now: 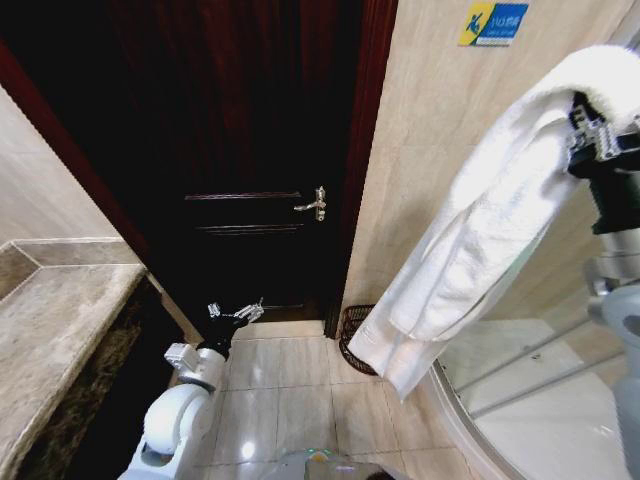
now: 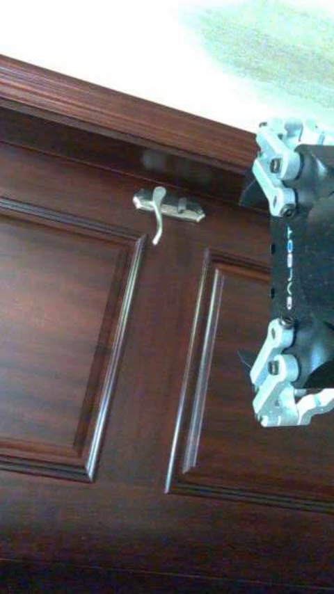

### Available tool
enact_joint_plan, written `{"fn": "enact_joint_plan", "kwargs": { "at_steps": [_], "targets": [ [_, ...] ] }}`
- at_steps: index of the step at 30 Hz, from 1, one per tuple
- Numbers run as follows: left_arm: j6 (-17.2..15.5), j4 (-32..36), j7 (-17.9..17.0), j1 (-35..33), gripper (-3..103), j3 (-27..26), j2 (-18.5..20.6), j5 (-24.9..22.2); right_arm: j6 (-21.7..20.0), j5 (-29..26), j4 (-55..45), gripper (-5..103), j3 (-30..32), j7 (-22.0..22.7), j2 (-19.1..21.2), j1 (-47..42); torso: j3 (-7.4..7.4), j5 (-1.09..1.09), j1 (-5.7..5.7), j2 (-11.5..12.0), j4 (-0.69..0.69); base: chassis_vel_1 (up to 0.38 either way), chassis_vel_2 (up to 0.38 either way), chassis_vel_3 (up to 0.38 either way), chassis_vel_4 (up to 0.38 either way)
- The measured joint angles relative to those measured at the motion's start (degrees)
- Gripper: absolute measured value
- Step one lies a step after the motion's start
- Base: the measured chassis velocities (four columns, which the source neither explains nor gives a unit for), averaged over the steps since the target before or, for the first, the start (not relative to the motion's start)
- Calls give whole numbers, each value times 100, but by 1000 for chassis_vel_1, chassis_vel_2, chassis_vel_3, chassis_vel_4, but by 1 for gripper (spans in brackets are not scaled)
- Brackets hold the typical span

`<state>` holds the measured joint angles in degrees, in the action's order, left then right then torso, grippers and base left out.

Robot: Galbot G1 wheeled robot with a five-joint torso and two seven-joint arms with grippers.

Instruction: Discard the used towel into the hamper.

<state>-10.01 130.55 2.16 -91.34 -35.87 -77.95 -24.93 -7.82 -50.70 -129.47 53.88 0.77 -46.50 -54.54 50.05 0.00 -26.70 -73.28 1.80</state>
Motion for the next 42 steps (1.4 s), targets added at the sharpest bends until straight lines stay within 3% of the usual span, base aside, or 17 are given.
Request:
{"fn": "enact_joint_plan", "kwargs": {
  "at_steps": [15,42],
  "targets": [
    [0,0,0,0,100,0,0,0,321,496,842,14,-861,-81,-294,741,0,0,0,0,0,0,0,0,0],
    [0,0,0,0,100,0,0,0,1097,1123,1710,14,-1360,-683,-1006,421,0,-1,0,0,0,0,0,0,0]
  ]
}}
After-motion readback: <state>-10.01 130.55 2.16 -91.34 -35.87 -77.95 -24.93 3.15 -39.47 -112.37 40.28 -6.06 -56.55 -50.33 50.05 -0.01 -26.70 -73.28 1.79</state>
